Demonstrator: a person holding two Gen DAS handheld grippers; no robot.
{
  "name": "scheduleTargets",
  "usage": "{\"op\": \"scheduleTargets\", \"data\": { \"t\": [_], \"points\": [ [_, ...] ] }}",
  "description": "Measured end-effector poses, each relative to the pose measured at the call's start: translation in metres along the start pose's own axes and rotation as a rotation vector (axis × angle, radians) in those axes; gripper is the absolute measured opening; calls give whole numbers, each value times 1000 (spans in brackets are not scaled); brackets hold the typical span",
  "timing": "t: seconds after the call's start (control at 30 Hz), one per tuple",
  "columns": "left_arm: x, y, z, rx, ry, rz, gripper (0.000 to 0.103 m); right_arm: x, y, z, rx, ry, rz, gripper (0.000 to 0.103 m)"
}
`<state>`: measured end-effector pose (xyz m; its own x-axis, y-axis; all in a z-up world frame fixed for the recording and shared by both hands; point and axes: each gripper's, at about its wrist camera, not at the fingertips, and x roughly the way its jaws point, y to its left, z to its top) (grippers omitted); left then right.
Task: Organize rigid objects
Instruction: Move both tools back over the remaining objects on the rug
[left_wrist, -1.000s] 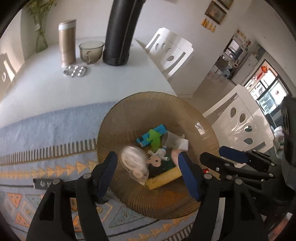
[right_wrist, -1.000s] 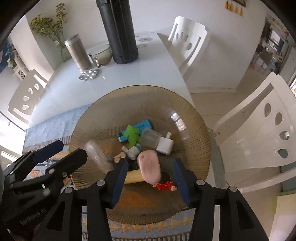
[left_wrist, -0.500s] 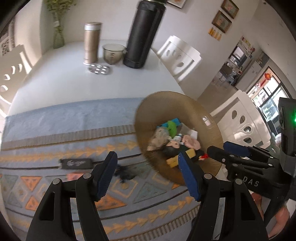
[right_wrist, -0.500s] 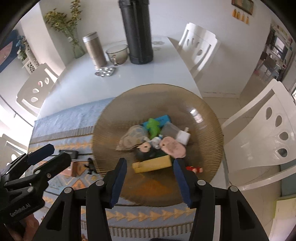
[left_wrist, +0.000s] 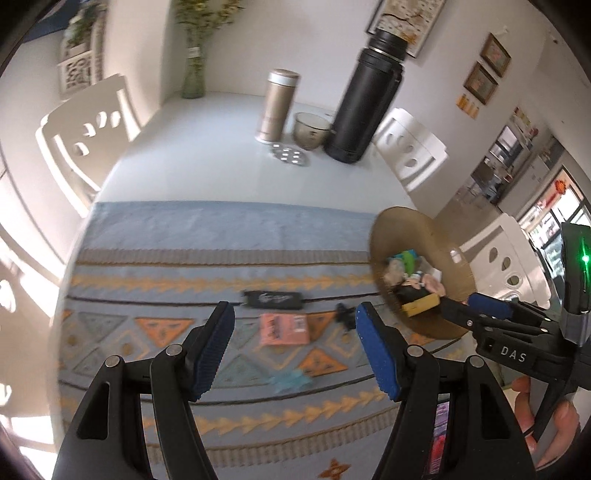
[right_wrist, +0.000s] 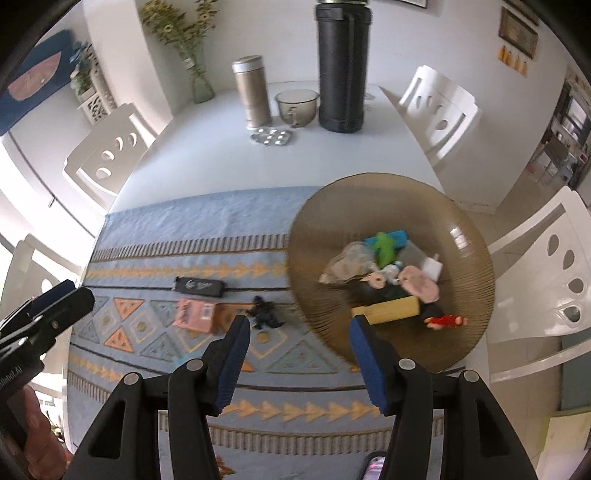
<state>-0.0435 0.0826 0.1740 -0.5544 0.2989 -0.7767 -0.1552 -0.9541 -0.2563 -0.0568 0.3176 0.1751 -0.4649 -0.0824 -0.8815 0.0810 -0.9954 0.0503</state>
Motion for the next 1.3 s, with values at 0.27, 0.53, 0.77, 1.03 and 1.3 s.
{"op": "scheduleTargets", "data": {
  "t": [0.27,0.53,0.77,1.03,1.3],
  "points": [
    [-11,46,-19,-19,33,16,66,1,48,-12,-26,12,4,57],
    [-18,86,-28,18,54,29,66,19,83,-24,-5,47,0,57],
    [4,107,-30,91,142,-25,66,52,73,-46,96,150,-47,57],
    [74,85,-17,220,245,-92,66,78,54,-48,173,184,11,57],
    [137,39,-17,430,357,-168,66,105,29,-43,275,169,91,57]
  ]
}}
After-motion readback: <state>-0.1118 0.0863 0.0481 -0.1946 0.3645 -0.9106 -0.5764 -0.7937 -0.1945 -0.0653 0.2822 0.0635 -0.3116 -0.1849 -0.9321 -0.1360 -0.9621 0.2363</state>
